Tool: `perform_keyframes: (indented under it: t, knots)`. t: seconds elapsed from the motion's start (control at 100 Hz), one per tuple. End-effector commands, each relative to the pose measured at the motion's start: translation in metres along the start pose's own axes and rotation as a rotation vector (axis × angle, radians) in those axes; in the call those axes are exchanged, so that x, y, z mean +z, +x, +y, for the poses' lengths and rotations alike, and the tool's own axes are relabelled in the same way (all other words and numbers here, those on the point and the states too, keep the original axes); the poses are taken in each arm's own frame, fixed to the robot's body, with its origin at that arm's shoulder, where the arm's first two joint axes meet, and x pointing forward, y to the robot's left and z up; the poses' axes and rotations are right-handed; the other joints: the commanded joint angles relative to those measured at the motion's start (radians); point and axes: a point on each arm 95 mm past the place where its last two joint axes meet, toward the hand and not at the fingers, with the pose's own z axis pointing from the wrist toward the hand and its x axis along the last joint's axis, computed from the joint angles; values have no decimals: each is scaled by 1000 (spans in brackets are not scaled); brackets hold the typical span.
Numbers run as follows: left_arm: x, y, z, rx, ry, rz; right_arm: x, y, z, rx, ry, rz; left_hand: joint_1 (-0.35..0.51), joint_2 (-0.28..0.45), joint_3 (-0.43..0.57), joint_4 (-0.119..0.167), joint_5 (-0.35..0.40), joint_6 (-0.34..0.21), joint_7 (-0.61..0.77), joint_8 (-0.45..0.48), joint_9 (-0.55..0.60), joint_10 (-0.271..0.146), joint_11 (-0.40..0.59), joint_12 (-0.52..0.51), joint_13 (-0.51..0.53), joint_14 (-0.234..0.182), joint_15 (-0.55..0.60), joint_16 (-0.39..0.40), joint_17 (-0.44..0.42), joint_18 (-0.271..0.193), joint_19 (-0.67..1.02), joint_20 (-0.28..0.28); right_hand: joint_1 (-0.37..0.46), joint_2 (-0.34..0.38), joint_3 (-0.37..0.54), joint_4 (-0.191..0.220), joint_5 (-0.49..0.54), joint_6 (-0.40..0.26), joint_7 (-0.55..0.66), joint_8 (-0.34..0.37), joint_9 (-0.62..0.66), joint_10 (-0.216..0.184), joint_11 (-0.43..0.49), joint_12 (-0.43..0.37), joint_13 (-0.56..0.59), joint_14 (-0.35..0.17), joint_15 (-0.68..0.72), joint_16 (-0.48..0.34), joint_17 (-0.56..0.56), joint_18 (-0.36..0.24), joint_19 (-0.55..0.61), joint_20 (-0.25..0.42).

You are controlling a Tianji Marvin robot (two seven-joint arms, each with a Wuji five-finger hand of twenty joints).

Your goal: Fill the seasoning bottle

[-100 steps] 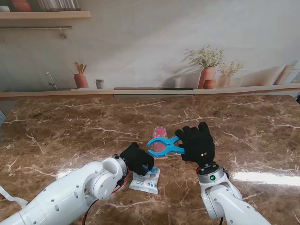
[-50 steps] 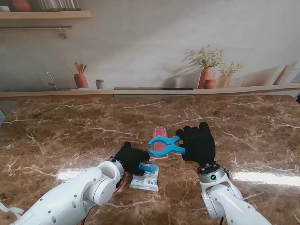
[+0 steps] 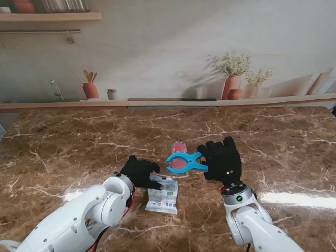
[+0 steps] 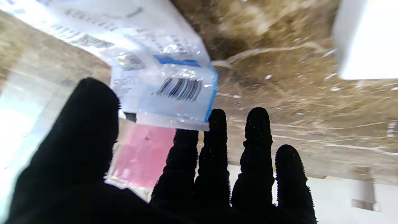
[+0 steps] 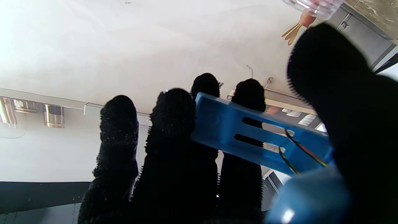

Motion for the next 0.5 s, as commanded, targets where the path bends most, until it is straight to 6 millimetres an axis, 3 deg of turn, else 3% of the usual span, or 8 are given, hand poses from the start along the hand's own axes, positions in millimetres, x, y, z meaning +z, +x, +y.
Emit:
perform_keyframes:
  t: [0.0,0.01,0.02,0.04,0.12,0.2,0.29,0.49]
  knots:
    - [-1,-3,-4,5,-6,7,-3,1,-2,6,18,-5,5,50,-73,33,-11,26,-28,-17,-6,16,-20,-18,22,32,-24,-15,-16,16,49,-7,92,112,19,12,163,-172,464,166,157,-154,556,78,-17,-30,-18,-2,-11,8,-10,21]
    - [-1,-4,-4,2,-6,5,-3,1,-2,6,18,-5,1,58,-77,33,-9,26,-28,-17,-7,17,-20,-19,20,34,-25,-16,-16,16,49,-8,92,112,19,11,163,-172,463,166,157,-154,556,78,-17,-30,-18,-2,-11,8,-10,21]
    - [-1,-4,-4,-3,-5,3,-3,1,-2,6,18,-5,43,90,-178,46,-5,24,-35,-20,-7,18,-19,-21,19,35,-25,-18,-18,17,58,-24,92,112,19,11,163,-172,463,166,157,-154,556,78,-17,-30,-18,-2,-11,8,-10,21]
    - [-1,-5,-5,-14,-3,0,-3,1,-2,7,18,-6,72,119,-256,55,1,18,-38,-22,-6,19,-19,-23,18,37,-26,-20,-20,17,64,-37,92,111,19,11,163,-172,463,166,157,-154,556,78,-17,-30,-18,-2,-11,8,-10,21]
    - [-2,-9,-8,-61,7,-12,-3,1,-2,8,20,-8,108,179,-347,63,60,-39,-11,-1,12,26,-26,-22,11,45,-25,-16,-19,16,43,-37,93,111,20,11,163,-172,463,166,157,-154,556,78,-17,-30,-18,-2,-10,8,-11,20]
    - [-2,-13,-10,-92,20,-29,-4,1,-2,8,22,-8,129,287,-371,61,148,-87,34,24,33,34,-34,-22,0,55,-19,-9,-17,11,13,-44,93,112,20,11,163,-172,464,166,157,-154,556,78,-17,-30,-18,-2,-10,8,-11,20]
    - [-1,-15,-12,-111,51,-59,-4,1,-2,9,23,-7,226,405,-383,45,252,-126,95,52,90,40,-22,-2,18,69,12,10,-20,4,26,-11,93,111,20,11,163,-172,464,166,157,-154,556,78,-17,-30,-18,-2,-10,8,-11,20]
    - [8,-18,-16,-49,77,-93,-3,1,-2,12,19,-9,417,392,-398,25,351,-165,257,75,196,11,38,37,96,59,77,24,-13,5,150,37,92,110,21,11,162,-173,464,168,157,-155,556,77,-17,-29,-19,-3,-10,8,-11,20]
